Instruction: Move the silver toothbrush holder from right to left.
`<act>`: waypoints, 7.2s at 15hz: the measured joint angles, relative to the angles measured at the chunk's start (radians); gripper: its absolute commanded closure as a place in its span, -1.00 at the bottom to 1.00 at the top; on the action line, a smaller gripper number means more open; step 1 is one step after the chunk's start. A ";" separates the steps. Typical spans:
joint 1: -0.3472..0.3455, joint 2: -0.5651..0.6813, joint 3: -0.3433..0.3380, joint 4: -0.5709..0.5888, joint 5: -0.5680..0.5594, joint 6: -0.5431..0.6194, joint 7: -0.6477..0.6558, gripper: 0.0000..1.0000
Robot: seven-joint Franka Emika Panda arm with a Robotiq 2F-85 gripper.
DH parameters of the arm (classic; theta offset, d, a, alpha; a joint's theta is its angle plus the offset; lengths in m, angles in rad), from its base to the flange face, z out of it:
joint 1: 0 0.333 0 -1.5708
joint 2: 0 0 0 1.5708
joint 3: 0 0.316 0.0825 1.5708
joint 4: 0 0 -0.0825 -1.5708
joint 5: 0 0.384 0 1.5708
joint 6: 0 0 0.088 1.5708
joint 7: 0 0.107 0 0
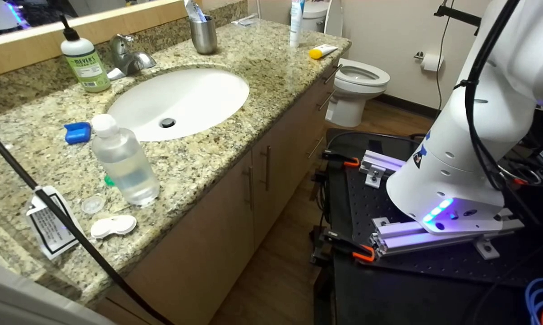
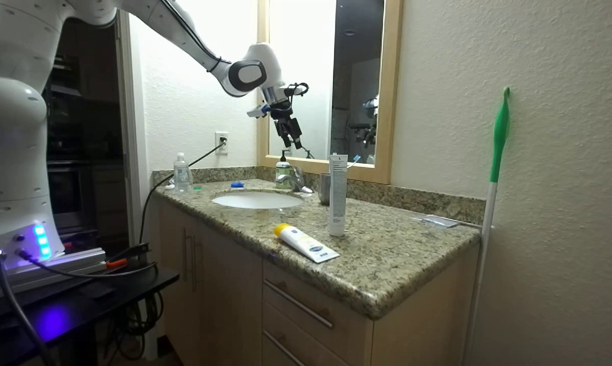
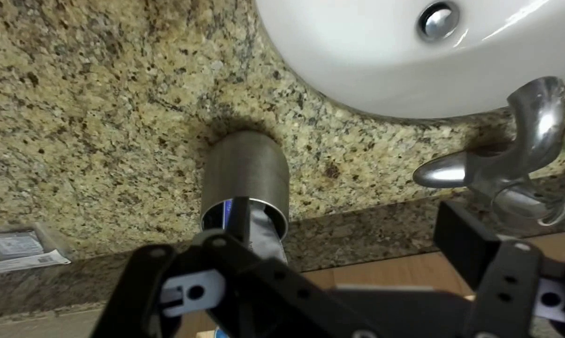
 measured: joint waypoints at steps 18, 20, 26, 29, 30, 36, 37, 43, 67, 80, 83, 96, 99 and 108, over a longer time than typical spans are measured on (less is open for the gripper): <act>-0.124 0.356 -0.005 0.406 -0.047 -0.096 0.540 -1.00; -0.126 0.389 -0.015 0.409 -0.051 -0.098 0.595 -1.00; -0.126 0.452 -0.034 0.441 -0.056 -0.097 0.661 -1.00; -0.130 0.463 -0.034 0.451 -0.056 -0.134 0.677 -1.00; -0.145 0.482 -0.035 0.477 -0.054 -0.159 0.680 -1.00; -0.224 0.556 -0.032 0.581 -0.048 -0.186 0.666 -0.23; -0.224 0.556 -0.031 0.582 -0.046 -0.187 0.666 -0.08; -0.260 0.555 0.022 0.600 0.018 -0.210 0.621 0.78; 0.110 -0.241 0.163 -0.064 -0.283 -0.133 0.328 0.87; 0.145 -0.071 0.254 -0.026 -0.245 -0.138 0.409 0.97; 0.220 0.024 0.303 0.052 -0.234 -0.122 0.499 0.87; 0.332 0.267 0.280 0.266 -0.242 -0.011 0.786 0.97; 0.395 0.381 0.217 0.437 -0.260 -0.005 0.953 0.97; 0.430 0.480 0.128 0.612 -0.318 -0.093 1.134 0.97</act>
